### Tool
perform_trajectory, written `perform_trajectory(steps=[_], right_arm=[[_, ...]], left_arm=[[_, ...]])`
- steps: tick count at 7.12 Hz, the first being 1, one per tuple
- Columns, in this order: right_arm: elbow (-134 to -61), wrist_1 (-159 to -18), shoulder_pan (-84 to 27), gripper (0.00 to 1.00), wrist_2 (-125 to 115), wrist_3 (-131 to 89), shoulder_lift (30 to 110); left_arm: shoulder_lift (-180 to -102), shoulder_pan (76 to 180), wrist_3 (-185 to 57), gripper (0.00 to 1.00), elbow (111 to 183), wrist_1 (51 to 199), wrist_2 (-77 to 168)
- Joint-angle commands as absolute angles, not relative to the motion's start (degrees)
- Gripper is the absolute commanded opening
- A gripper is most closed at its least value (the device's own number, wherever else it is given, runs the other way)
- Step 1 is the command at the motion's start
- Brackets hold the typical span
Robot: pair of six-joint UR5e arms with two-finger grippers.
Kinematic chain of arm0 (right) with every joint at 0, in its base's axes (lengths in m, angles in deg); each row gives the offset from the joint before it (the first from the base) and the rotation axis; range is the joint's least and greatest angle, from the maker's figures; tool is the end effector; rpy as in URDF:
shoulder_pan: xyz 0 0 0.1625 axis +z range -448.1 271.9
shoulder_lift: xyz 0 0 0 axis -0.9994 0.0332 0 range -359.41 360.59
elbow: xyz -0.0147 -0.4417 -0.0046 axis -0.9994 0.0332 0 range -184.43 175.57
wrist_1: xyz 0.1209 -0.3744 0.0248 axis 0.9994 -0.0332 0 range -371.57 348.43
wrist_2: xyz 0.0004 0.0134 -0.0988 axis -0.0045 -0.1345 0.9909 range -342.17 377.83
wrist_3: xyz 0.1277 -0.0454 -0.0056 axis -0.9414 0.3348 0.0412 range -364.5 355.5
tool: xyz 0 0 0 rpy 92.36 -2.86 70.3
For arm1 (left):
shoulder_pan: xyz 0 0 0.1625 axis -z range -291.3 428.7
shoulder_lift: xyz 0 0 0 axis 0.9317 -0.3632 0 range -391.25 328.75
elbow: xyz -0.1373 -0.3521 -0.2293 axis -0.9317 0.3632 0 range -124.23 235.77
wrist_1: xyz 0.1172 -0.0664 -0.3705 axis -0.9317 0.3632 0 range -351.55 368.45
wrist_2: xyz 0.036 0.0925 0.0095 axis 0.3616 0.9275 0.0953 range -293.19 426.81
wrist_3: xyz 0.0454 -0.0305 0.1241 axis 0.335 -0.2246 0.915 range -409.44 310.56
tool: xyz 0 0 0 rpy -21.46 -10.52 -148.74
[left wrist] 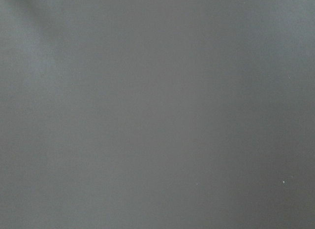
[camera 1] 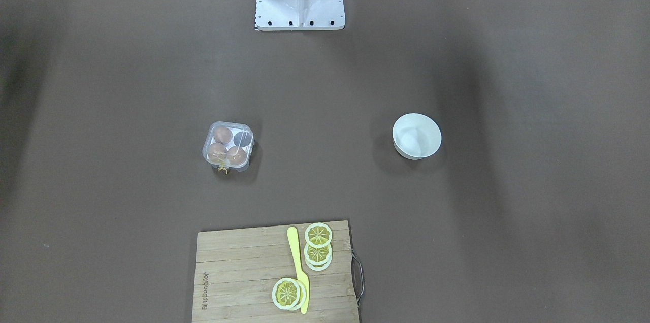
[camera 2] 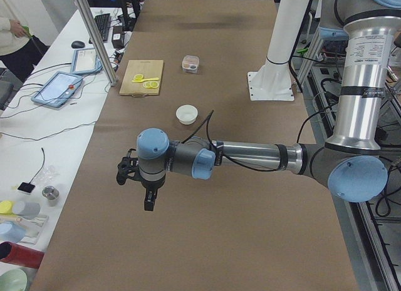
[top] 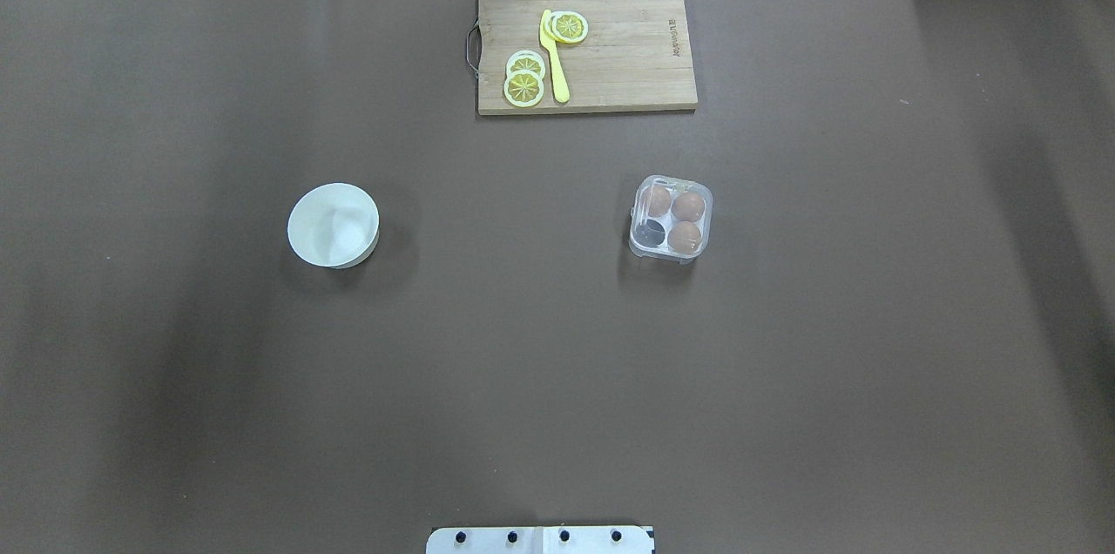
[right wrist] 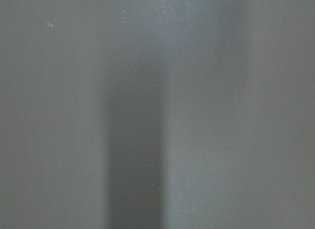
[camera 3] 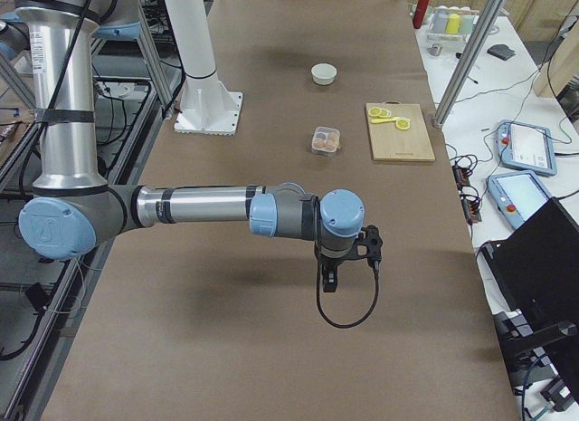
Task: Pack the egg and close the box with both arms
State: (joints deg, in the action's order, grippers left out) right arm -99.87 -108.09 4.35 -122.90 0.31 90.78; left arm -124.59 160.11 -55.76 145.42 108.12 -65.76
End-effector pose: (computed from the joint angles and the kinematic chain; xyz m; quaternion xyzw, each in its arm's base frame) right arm 0.0481 -0.4642 0.6585 0.0172 -0.4281 -0.0139 0.9034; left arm -0.0541 -0.5142 0.6600 0.0872 0.3649 -0.0225 0.9267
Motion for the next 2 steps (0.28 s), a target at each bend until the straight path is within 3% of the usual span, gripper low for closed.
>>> perform_trajectory(steps=[1,2], right_arm=[[-100.8,-108.3,4.6,1.0,-123.0,0.2,90.9],[-100.8,-108.3,5.0,1.0,-123.0,0.2,90.9]], left_arm=[[-124.6,160.1,-55.8,0.98,145.3,108.1,-65.6],[-124.6,160.1,-55.9,0.98,145.4,108.1,-65.7]])
